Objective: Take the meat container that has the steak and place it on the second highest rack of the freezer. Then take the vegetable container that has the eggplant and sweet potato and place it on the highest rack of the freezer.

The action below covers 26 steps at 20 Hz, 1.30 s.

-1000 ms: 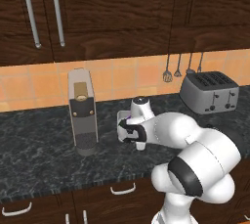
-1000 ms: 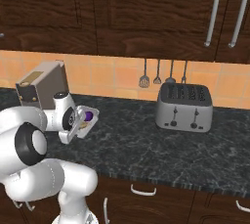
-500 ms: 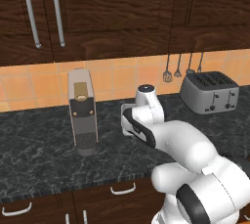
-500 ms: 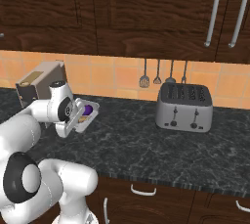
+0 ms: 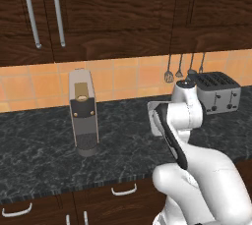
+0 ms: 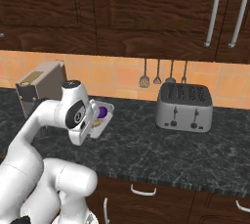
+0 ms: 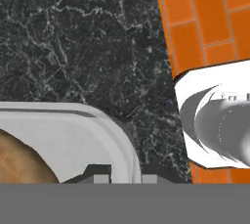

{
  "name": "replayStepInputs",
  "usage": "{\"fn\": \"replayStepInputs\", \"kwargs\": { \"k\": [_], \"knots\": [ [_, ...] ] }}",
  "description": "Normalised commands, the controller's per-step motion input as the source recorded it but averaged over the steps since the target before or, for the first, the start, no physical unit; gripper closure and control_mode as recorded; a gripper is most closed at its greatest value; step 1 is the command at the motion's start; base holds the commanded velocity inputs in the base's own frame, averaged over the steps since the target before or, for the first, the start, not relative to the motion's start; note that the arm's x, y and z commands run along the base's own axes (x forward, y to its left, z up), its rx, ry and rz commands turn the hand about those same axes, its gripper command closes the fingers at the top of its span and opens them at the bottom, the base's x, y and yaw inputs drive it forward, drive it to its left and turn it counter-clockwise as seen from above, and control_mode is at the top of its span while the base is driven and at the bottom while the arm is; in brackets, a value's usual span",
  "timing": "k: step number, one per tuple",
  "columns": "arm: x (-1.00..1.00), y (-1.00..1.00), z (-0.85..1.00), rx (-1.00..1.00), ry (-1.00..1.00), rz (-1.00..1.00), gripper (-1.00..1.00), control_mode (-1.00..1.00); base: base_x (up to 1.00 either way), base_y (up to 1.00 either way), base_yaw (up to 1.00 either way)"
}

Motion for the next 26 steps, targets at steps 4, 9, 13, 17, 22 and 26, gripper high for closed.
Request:
{"fn": "replayStepInputs", "kwargs": {
  "k": [4, 9, 13, 17, 22, 26],
  "knots": [
    [-0.56, -0.46, 0.68, -0.05, 0.0, 0.09, 1.0, -1.0, 0.0, 0.0, 0.0],
    [-0.19, 0.0, 0.91, -0.03, 0.0, 0.04, 1.0, -1.0, 0.0, 0.0, 0.0],
    [-0.25, 0.03, 0.85, -0.01, 0.0, 0.0, 1.0, -1.0, 0.0, 0.0, 0.0],
    [-0.28, 0.23, 0.54, -0.04, 0.0, 0.0, 1.0, -1.0, 0.0, 0.0, 0.0],
    [-0.4, 0.09, 0.13, -0.01, -0.02, 0.0, 1.0, -1.0, 0.0, 0.0, 0.0],
    [-0.29, 0.28, 0.25, 0.0, -0.11, 0.0, 1.0, -1.0, 0.0, 0.0, 0.0]
  ]
}}
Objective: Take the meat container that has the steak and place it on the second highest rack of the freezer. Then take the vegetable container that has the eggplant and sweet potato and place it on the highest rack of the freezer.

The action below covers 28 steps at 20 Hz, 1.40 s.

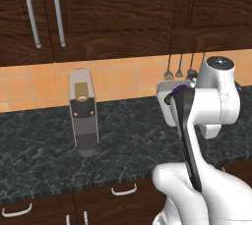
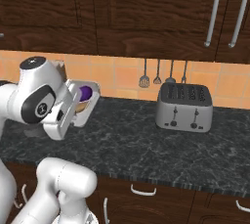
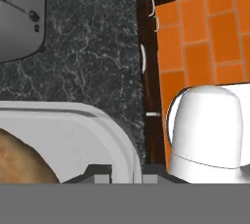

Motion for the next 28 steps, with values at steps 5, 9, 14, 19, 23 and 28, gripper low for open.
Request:
{"fn": "replayStepInputs", "kwargs": {
  "k": [5, 9, 14, 19, 23, 28],
  "knots": [
    [-0.29, 0.11, 0.02, 0.0, -0.03, 0.0, 1.0, 1.0, -0.2, 0.0, 0.0],
    [0.0, 0.0, 0.0, 0.0, 0.0, 0.0, 1.0, 1.0, -1.0, -0.19, -0.28],
    [0.0, 0.0, 0.0, 0.0, 0.0, 0.0, 1.0, 1.0, -0.61, 0.03, -0.88],
    [0.0, 0.0, 0.0, 0.0, 0.0, 0.0, 1.0, 1.0, -0.07, 0.0, -1.0],
    [0.0, 0.0, 0.0, 0.0, 0.0, 0.0, 1.0, 1.0, 0.0, 0.0, -1.0],
    [0.0, 0.0, 0.0, 0.0, 0.0, 0.0, 1.0, 1.0, 0.0, 0.0, -1.0]
  ]
}}
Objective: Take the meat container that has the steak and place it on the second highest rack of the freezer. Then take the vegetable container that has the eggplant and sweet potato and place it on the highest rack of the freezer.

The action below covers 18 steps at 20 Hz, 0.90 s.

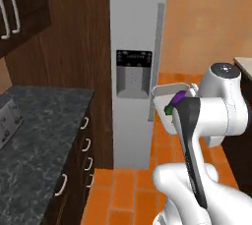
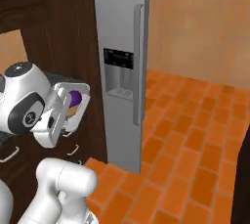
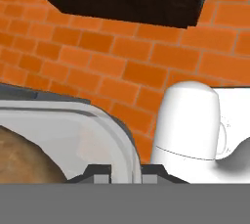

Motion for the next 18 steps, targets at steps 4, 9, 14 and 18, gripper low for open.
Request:
{"fn": "replayStepInputs", "kwargs": {
  "k": [4, 9, 14, 18],
  "knots": [
    [0.0, 0.0, 0.0, 0.0, 0.0, 0.0, 1.0, 1.0, 0.0, 0.0, -0.96],
    [0.0, 0.0, 0.0, 0.0, 0.0, 0.0, 1.0, 1.0, 0.17, -0.16, -0.48],
    [0.0, 0.0, 0.0, 0.0, 0.0, 0.0, 1.0, 1.0, 0.52, -0.62, 0.17],
    [0.0, 0.0, 0.0, 0.0, 0.0, 0.0, 1.0, 1.0, 0.94, -0.52, 0.2]
  ]
}}
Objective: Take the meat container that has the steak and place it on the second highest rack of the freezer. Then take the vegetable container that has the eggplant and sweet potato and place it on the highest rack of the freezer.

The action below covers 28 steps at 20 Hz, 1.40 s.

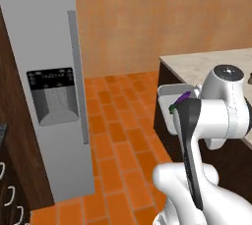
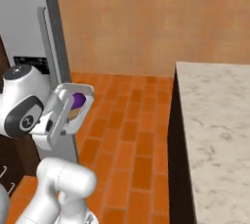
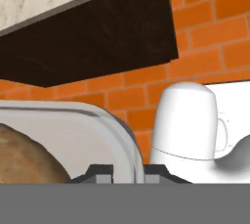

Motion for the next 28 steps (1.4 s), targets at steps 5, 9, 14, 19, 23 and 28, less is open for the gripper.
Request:
{"fn": "replayStepInputs", "kwargs": {
  "k": [5, 9, 14, 19, 23, 28],
  "knots": [
    [0.0, 0.0, 0.0, 0.0, 0.0, 0.0, 1.0, 1.0, 1.0, -0.41, 0.12],
    [0.0, 0.0, 0.0, 0.0, 0.0, 0.0, 1.0, 1.0, 1.0, -0.42, 0.11],
    [0.0, 0.0, 0.0, 0.0, 0.0, 0.0, 1.0, 1.0, 1.0, -0.28, 0.08],
    [0.0, 0.0, 0.0, 0.0, 0.0, 0.0, 1.0, 1.0, 1.0, -0.08, 0.05],
    [0.0, 0.0, 0.0, 0.0, 0.0, 0.0, 1.0, 1.0, 1.0, -0.02, 0.06],
    [0.0, 0.0, 0.0, 0.0, 0.0, 0.0, 1.0, 1.0, 1.0, 0.0, 0.11]
  ]
}}
